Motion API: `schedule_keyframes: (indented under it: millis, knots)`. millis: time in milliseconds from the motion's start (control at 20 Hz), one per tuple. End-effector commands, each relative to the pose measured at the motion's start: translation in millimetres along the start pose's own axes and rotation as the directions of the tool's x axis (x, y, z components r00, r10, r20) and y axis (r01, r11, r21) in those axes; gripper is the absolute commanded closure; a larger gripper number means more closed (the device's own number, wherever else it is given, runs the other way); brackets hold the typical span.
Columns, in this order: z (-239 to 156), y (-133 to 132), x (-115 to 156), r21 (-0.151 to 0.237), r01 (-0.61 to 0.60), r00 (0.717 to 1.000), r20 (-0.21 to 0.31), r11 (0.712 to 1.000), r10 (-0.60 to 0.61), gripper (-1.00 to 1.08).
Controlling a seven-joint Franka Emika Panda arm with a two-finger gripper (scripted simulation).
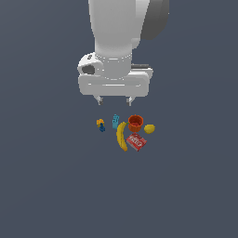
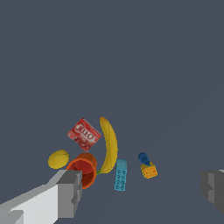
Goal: Pick up a designated object from a clutter of objects.
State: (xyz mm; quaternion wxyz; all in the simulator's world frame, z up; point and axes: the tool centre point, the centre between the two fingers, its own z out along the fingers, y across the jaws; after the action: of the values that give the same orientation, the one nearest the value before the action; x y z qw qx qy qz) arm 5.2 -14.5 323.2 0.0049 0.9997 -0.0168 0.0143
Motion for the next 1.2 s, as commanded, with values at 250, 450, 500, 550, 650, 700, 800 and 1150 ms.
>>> schedule_keyframes:
  millis: [250,450,500,550,650,700,800,1150]
  knots:
    - [-3,1,-4,0.013,-0.005,1.0,0.003,1.0,0.005,-0.92]
    - [-5,2,-8,0.026,-0.008,1.0,0.005,1.0,0.007,-0.92]
    - [-5,2,-8,0.027,-0.007,1.0,0.006,1.0,0.007,-0.92]
    - [-5,2,-8,0.026,-0.007,1.0,0.005,1.0,0.007,-0.92]
    - [-6,2,-8,0.026,-0.01,1.0,0.005,1.0,0.01,-0.92]
    - [-6,2,-8,0.026,-0.011,1.0,0.005,1.0,0.01,-0.92]
    - [-5,2,-8,0.026,-0.007,1.0,0.005,1.0,0.007,-0.92]
    - [17,-6,-3,0.017,0.058,0.998,0.007,0.998,-0.058,-0.92]
